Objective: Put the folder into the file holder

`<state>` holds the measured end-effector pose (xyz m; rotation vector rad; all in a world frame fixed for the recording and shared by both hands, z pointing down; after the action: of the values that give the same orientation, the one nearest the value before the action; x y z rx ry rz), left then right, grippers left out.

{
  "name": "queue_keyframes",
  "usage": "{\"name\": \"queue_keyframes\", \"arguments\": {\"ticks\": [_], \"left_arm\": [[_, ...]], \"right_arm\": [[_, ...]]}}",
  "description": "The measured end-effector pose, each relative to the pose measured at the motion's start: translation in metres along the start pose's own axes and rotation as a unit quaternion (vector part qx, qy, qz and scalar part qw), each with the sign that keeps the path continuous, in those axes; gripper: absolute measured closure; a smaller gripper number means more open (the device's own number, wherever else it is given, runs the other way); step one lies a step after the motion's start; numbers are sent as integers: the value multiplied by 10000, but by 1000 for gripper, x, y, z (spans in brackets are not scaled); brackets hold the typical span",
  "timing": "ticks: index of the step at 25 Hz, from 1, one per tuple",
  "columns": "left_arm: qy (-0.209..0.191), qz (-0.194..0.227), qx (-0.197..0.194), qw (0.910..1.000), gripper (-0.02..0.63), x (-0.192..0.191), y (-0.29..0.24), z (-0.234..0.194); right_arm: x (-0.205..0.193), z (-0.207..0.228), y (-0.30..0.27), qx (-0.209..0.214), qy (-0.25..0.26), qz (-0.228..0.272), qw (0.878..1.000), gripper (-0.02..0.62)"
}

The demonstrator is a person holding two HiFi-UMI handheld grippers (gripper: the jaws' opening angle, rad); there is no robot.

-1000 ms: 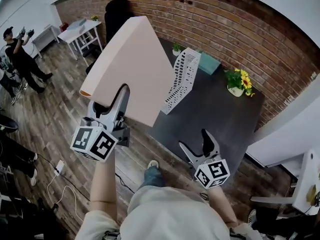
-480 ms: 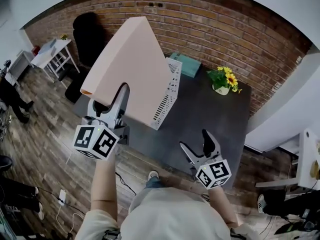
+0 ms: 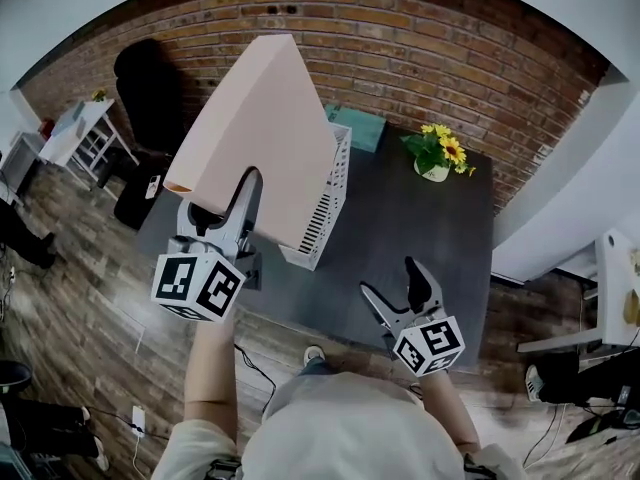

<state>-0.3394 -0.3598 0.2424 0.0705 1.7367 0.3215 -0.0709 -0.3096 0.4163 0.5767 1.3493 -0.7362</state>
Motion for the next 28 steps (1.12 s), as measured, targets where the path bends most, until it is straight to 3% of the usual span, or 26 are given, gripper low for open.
{"name": "queue_keyframes", "arguments": {"ticks": [28], "left_arm": [[-393,-517,-250,9976,333,-115,-38,2]], "right_arm": [[-11,13,-10,-500,-132,-240,9984,187]]}}
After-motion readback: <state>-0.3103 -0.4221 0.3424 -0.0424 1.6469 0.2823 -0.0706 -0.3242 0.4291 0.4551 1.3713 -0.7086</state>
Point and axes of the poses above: the fingertips, and each gripper's own axes: y backward along the fingers, z to its right, x out of its top, the point moved 4 cm from there along y, backward along the fingers, and after that the axes turned 9 degrees about x, right-handed, at the moved point
